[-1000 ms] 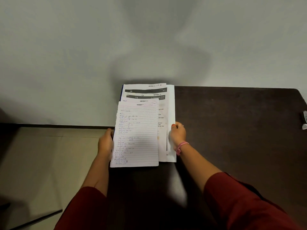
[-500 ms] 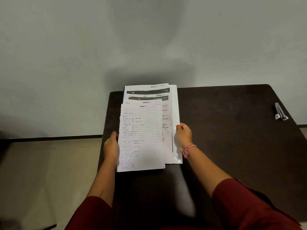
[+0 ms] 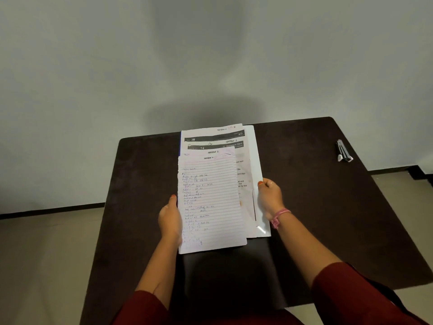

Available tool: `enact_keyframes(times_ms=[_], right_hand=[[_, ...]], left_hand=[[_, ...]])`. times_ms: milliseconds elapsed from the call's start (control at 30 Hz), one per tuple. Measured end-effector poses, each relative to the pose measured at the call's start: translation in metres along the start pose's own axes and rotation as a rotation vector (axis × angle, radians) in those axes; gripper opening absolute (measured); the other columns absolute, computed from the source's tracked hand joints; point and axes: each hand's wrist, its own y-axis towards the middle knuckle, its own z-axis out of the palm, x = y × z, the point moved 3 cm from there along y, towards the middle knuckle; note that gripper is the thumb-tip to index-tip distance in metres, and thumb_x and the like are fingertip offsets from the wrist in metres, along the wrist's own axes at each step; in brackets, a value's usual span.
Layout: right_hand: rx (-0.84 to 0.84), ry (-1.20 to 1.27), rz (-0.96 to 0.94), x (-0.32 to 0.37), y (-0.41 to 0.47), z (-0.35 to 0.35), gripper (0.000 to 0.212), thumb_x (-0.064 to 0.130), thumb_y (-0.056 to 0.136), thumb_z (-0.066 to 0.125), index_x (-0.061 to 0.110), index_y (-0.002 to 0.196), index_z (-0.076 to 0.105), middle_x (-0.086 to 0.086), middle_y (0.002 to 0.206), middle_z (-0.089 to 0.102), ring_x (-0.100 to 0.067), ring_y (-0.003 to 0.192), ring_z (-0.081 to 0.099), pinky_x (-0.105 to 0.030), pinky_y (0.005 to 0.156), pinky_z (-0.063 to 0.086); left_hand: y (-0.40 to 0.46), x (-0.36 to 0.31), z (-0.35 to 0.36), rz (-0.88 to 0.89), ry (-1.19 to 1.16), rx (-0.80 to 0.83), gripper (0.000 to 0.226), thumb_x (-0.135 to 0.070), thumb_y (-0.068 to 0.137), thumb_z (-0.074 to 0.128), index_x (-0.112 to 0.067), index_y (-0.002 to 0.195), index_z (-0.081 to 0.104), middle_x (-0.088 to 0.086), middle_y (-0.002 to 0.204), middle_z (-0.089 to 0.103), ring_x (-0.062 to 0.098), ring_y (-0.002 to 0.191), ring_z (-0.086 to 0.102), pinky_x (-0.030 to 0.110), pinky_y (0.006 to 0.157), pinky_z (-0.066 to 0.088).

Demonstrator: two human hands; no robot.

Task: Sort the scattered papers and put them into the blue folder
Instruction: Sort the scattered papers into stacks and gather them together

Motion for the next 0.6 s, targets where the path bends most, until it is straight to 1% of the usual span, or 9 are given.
enact_keyframes(times_ms=[67, 133, 267, 400, 500, 600], right_hand=[[0.0, -0.005, 0.001, -0.002, 0.005, -0.019, 0.021, 0.015, 0.098, 0.043, 0.008, 0.098, 0.063, -0.007, 0.089, 0.061, -0.018, 0.079, 0.052, -0.033, 0.073, 0.047], [0.007, -0.013, 0.004, -0.004, 0.01, -0.036, 0.02, 0.014, 0.098, 0.043, 0.008, 0.096, 0.062, -0.006, 0.086, 0.06, -0.017, 0.078, 0.051, -0.03, 0.07, 0.046], [0.026, -0.018, 0.017, -0.01, 0.02, -0.065, 0.02, 0.014, 0.098, 0.043, 0.009, 0.099, 0.062, -0.001, 0.082, 0.059, -0.014, 0.076, 0.052, -0.027, 0.068, 0.045], [0.051, -0.045, 0.025, -0.015, 0.03, -0.083, 0.02, 0.014, 0.098, 0.044, 0.009, 0.102, 0.062, 0.0, 0.083, 0.059, -0.015, 0.078, 0.053, -0.033, 0.077, 0.048], [0.064, -0.055, 0.031, -0.021, 0.034, -0.095, 0.02, 0.014, 0.097, 0.044, 0.008, 0.103, 0.062, -0.001, 0.084, 0.059, -0.015, 0.076, 0.052, -0.032, 0.074, 0.046], [0.073, -0.071, 0.039, -0.027, 0.034, -0.106, 0.02, 0.012, 0.098, 0.043, 0.008, 0.104, 0.062, -0.001, 0.089, 0.059, -0.017, 0.084, 0.054, -0.03, 0.076, 0.044]], left_hand=[[-0.01, 0.01, 0.015, -0.01, -0.005, -0.007, 0.032, -0.042, 0.094, 0.048, -0.017, 0.075, 0.053, 0.005, 0.082, 0.061, 0.022, 0.078, 0.056, 0.035, 0.071, 0.044], [-0.02, 0.019, 0.029, -0.019, -0.006, -0.019, 0.034, -0.043, 0.093, 0.048, -0.012, 0.081, 0.054, 0.007, 0.081, 0.06, 0.023, 0.076, 0.055, 0.034, 0.067, 0.043], [-0.037, 0.038, 0.054, -0.037, 0.0, -0.064, 0.035, -0.043, 0.093, 0.048, -0.01, 0.081, 0.054, 0.008, 0.08, 0.059, 0.021, 0.073, 0.052, 0.033, 0.063, 0.041], [-0.052, 0.05, 0.071, -0.036, -0.014, -0.111, 0.034, -0.041, 0.093, 0.049, -0.009, 0.082, 0.055, 0.009, 0.082, 0.06, 0.021, 0.073, 0.053, 0.032, 0.063, 0.041], [-0.065, 0.058, 0.082, -0.027, -0.022, -0.136, 0.032, -0.039, 0.095, 0.048, -0.009, 0.084, 0.054, 0.009, 0.082, 0.059, 0.021, 0.074, 0.051, 0.031, 0.06, 0.04], [-0.074, 0.067, 0.088, -0.049, -0.026, -0.149, 0.033, -0.039, 0.095, 0.048, -0.008, 0.084, 0.053, 0.01, 0.082, 0.058, 0.022, 0.074, 0.05, 0.032, 0.061, 0.039]])
